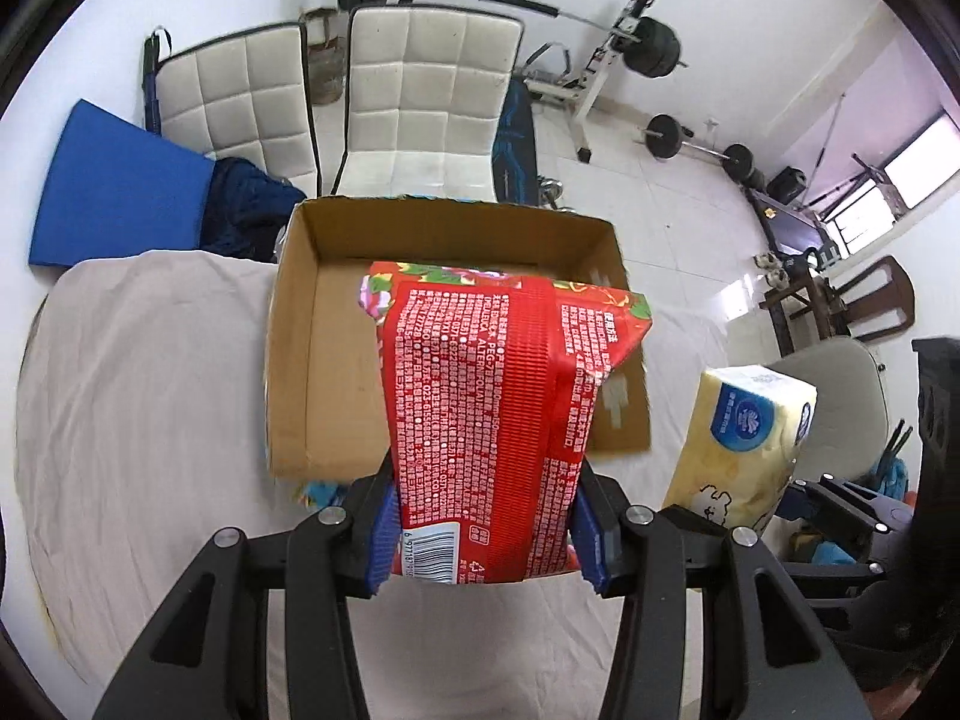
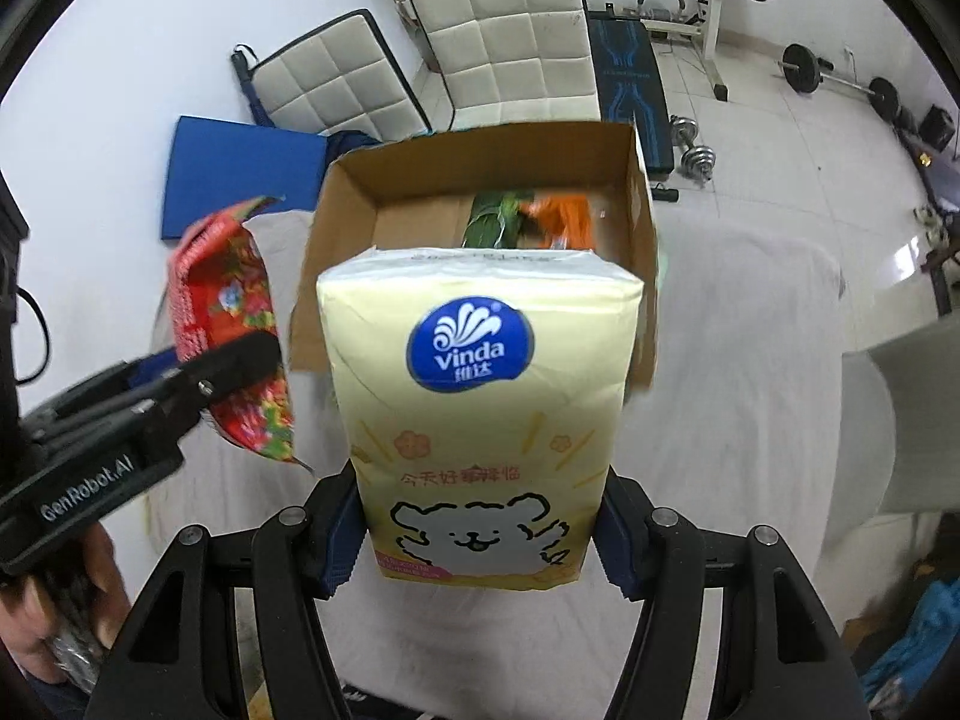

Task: Organize soft objects
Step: 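Carry the red bag and tissue pack into the box and release both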

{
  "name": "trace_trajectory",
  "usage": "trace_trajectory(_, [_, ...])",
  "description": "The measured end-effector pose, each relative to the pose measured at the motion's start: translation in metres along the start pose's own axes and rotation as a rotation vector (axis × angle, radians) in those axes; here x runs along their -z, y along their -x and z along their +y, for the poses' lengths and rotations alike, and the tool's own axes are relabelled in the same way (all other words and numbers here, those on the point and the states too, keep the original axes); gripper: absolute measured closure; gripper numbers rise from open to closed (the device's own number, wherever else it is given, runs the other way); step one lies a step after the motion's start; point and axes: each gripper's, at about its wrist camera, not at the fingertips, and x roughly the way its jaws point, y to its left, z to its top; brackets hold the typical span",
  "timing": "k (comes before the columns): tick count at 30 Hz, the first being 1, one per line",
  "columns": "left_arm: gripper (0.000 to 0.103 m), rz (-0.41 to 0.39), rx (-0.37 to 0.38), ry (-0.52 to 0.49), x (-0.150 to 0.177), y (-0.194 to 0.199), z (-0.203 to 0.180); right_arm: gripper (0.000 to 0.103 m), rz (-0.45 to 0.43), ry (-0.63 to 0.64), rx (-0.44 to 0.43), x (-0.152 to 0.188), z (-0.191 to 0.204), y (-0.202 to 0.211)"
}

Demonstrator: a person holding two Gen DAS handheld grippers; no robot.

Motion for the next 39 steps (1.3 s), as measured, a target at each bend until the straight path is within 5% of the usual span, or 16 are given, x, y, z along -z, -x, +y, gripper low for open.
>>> trace_trajectory(7, [0.059, 0.079, -0.034, 0.038, -0.054, -0.055, 0.02, 0.037, 0.127, -0.009, 0.078, -0.062, -0.017, -0.071])
trace_trajectory(18, [0.059, 0.219, -0.143, 0.056, -0.098, -0.161, 0.047, 0.037, 0.331, -0.057, 0.129, -0.091, -0.047, -0.188])
trace_trajectory(28, [0.058, 0.325, -0.181, 0.084, -0.115, -0.227, 0.07, 0.037, 0.426, -0.033, 0.185, -0.099, -0.044, -0.229])
trace_trajectory(39, [0.058, 0.375, -0.193, 0.111, -0.125, -0.24, 0.079, 0.036, 0.516, -0.036, 0.187, -0.095, -0.038, -0.244])
